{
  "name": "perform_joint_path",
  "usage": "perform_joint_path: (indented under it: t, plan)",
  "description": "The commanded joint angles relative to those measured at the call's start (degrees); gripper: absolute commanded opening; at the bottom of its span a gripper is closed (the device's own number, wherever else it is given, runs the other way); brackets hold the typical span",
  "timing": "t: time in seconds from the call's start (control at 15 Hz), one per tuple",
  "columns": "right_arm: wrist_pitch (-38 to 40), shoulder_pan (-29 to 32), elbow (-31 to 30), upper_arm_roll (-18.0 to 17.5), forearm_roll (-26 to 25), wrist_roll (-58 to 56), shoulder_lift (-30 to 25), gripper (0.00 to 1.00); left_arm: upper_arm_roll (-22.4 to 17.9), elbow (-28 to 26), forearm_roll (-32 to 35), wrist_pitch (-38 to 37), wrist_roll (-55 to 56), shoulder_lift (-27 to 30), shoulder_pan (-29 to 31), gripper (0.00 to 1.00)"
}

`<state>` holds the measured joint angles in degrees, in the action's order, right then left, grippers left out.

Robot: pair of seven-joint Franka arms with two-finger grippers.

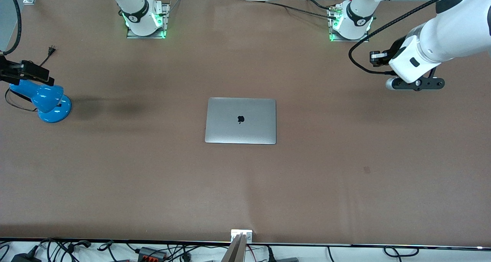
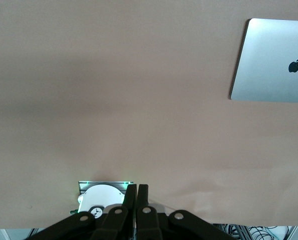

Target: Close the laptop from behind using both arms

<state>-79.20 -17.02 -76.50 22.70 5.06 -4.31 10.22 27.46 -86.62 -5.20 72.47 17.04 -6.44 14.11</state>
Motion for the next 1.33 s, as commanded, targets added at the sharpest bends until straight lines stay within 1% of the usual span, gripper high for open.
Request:
perform_joint_path:
  t: [0.0,0.07,0.27,0.33,0.4,0.53,0.6,0.67,0.73,0.8,0.93,1.0,1.07,1.13,1.27]
  plan:
    - [-0.42,11.88,-2.84,-13.52,-1.90,0.18,-3.53,1.00,0.49,0.04,0.72,-1.54,-0.08,0.90,0.92,0.11]
    - [-2.08,14.71,-5.21,-16.35,-1.99,0.18,-5.46,1.00,0.32,-0.04,0.72,-1.45,0.01,0.90,1.01,0.12]
    - [-10.60,18.42,-17.33,-21.37,-1.99,0.18,-12.05,1.00,0.05,0.13,1.07,-1.19,0.01,0.64,0.92,0.22]
    - [-13.06,19.56,-19.37,-23.12,-2.07,0.10,-12.33,1.00,-0.04,0.22,1.42,-1.19,-0.08,0.55,1.01,0.23]
    - [-15.17,20.53,-20.78,-24.53,-2.34,0.10,-12.24,1.00,-0.21,0.39,1.77,-1.02,-0.08,0.55,0.92,0.28]
    - [-16.59,21.06,-21.06,-24.99,-2.34,0.09,-12.59,1.00,-0.56,0.13,3.61,0.56,-0.78,0.73,0.92,0.38]
    - [-16.17,21.07,-20.97,-24.90,-2.17,0.18,-12.60,1.00,-2.13,0.04,3.62,0.83,-0.78,0.82,-0.21,0.53]
    - [-16.16,21.15,-20.97,-24.90,-2.34,0.18,-12.60,1.00,-5.19,-0.48,3.62,1.01,-0.78,1.16,-3.36,1.00]
    - [-15.81,21.24,-20.88,-24.90,-2.08,0.27,-12.51,1.00,-8.18,-0.92,3.62,2.40,-0.78,2.13,-5.82,1.00]
    - [-15.20,21.24,-20.79,-24.55,-1.73,0.45,-12.25,1.00,-8.82,-1.62,3.71,4.76,-0.78,3.09,-6.28,1.00]
    - [-15.55,20.80,-19.83,-24.72,-1.72,0.45,-11.80,1.00,-9.53,-3.29,3.71,7.15,-0.87,4.77,-6.03,1.00]
    - [-15.29,20.71,-19.65,-24.99,-2.16,0.36,-11.80,1.00,-10.75,-3.82,3.71,8.81,-0.87,5.38,-5.94,1.00]
    - [-15.02,20.54,-19.65,-24.99,-2.08,0.36,-11.80,1.00,-13.37,-5.04,3.53,10.22,-1.04,6.08,-6.20,1.00]
    - [-14.67,20.45,-19.65,-25.08,-2.08,0.27,-11.80,1.00,-14.18,-7.40,3.27,12.41,-1.66,7.66,-6.46,1.00]
    - [-12.91,20.45,-19.56,-25.08,-1.64,0.45,-11.89,1.00,-14.54,-16.96,3.01,20.40,-7.60,14.06,-5.77,1.00]
